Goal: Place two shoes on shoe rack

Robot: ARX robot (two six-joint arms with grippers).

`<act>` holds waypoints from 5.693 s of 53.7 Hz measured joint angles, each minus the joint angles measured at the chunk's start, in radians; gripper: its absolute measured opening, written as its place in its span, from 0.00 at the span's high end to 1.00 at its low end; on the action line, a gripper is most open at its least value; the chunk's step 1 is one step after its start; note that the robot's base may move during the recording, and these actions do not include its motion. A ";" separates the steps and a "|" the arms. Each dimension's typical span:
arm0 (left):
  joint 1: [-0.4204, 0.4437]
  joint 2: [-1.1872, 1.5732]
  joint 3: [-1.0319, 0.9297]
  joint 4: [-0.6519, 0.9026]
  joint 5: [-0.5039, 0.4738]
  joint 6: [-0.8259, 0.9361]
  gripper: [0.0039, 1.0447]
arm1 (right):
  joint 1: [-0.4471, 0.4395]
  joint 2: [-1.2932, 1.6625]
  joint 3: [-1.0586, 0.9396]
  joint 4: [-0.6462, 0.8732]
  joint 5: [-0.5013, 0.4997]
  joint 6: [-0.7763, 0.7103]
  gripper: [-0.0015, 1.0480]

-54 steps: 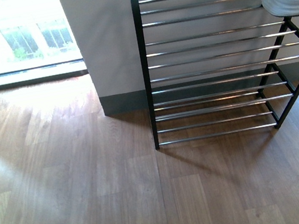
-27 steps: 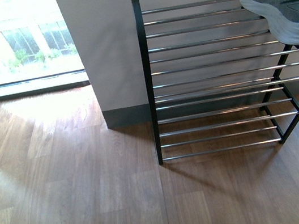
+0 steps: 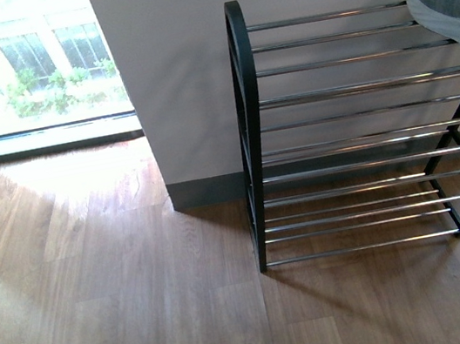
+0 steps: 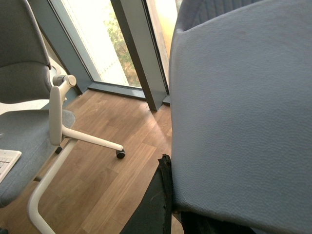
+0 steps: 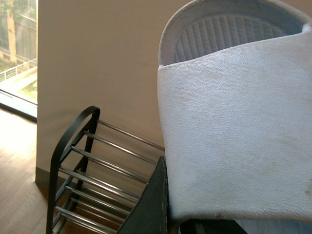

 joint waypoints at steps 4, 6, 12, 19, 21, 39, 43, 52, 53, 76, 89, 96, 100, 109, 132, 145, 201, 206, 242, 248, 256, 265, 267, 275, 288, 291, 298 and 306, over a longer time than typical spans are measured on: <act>0.000 0.001 0.000 0.000 -0.001 0.000 0.98 | -0.002 0.036 0.007 0.057 -0.010 0.092 0.98; 0.000 0.001 0.000 0.000 0.000 0.000 0.98 | -0.001 0.075 0.038 0.042 -0.011 0.160 0.98; 0.000 0.001 0.000 0.000 -0.001 0.000 0.98 | 0.012 0.268 0.175 0.009 -0.034 0.344 0.98; 0.000 0.001 0.000 0.000 0.000 0.000 0.98 | 0.011 0.485 0.335 -0.040 -0.021 0.462 0.98; 0.000 0.001 0.000 0.000 0.000 0.000 0.98 | 0.007 0.540 0.380 -0.069 -0.014 0.504 0.98; 0.000 0.001 0.000 0.000 -0.001 0.000 0.98 | -0.062 0.970 0.735 -0.231 -0.015 0.716 0.98; 0.000 0.001 0.000 0.000 -0.001 0.000 0.98 | -0.095 1.063 0.809 -0.255 -0.023 0.746 0.98; 0.000 0.001 0.000 0.000 -0.001 0.000 0.98 | -0.136 1.191 0.901 -0.297 -0.009 0.774 0.98; 0.000 0.001 0.000 0.000 -0.001 0.000 0.98 | -0.139 1.204 0.911 -0.304 -0.005 0.775 0.98; 0.000 0.001 0.000 0.000 -0.001 0.000 0.98 | -0.099 1.329 1.020 -0.330 -0.034 0.775 0.98; 0.000 0.001 0.000 0.000 -0.001 0.000 0.98 | -0.171 1.384 1.071 -0.375 -0.002 0.706 0.98; 0.000 0.001 0.000 0.000 -0.002 0.000 0.98 | -0.182 1.384 1.072 -0.371 0.008 0.689 0.98; 0.000 0.001 0.000 0.000 -0.001 0.000 0.98 | -0.180 1.384 1.074 -0.377 0.013 0.687 0.98; 0.000 0.001 0.000 0.000 -0.002 0.000 0.98 | -0.184 1.368 1.077 -0.410 -0.029 0.774 0.73; 0.000 0.001 0.000 0.000 -0.002 0.000 0.98 | -0.183 0.769 0.731 -0.338 0.103 0.748 0.09; 0.000 0.001 0.000 0.000 -0.002 0.000 0.98 | -0.221 0.579 0.455 0.139 -0.041 0.458 0.30; 0.000 0.001 0.000 0.000 -0.002 0.000 0.98 | -0.333 0.026 -0.276 0.300 -0.158 0.355 0.98; 0.000 0.001 0.000 0.000 -0.003 0.000 0.98 | -0.333 -0.038 -0.304 0.262 -0.158 0.355 0.98; 0.000 0.001 0.000 0.000 -0.003 0.000 0.98 | -0.333 -0.422 -0.377 -0.020 -0.159 0.354 0.98; 0.000 0.001 0.000 0.000 -0.003 0.000 0.98 | -0.333 -0.465 -0.377 -0.063 -0.159 0.354 0.98; 0.000 0.001 0.000 0.000 -0.003 0.000 0.98 | -0.333 -0.530 -0.377 -0.125 -0.159 0.355 0.98; 0.000 0.001 0.000 0.000 -0.003 0.000 0.98 | -0.333 -0.591 -0.377 -0.186 -0.159 0.354 0.98; 0.000 0.001 0.000 0.000 -0.003 0.000 0.98 | -0.333 -0.607 -0.377 -0.202 -0.159 0.354 0.98; 0.000 0.001 0.000 0.000 -0.003 0.000 0.98 | -0.333 -0.653 -0.377 -0.248 -0.159 0.354 0.98; 0.000 0.001 0.000 0.000 -0.003 0.000 0.98 | -0.333 -0.787 -0.377 -0.417 -0.159 0.355 0.98; 0.000 0.001 0.000 0.000 -0.003 0.000 0.98 | -0.333 -0.837 -0.377 -0.444 -0.159 0.355 0.98; 0.000 0.001 0.000 0.000 -0.002 0.000 0.98 | -0.333 -0.849 -0.377 -0.452 -0.158 0.355 0.98; 0.000 0.001 0.000 0.000 -0.002 0.000 0.98 | -0.333 -0.851 -0.377 -0.452 -0.158 0.354 0.75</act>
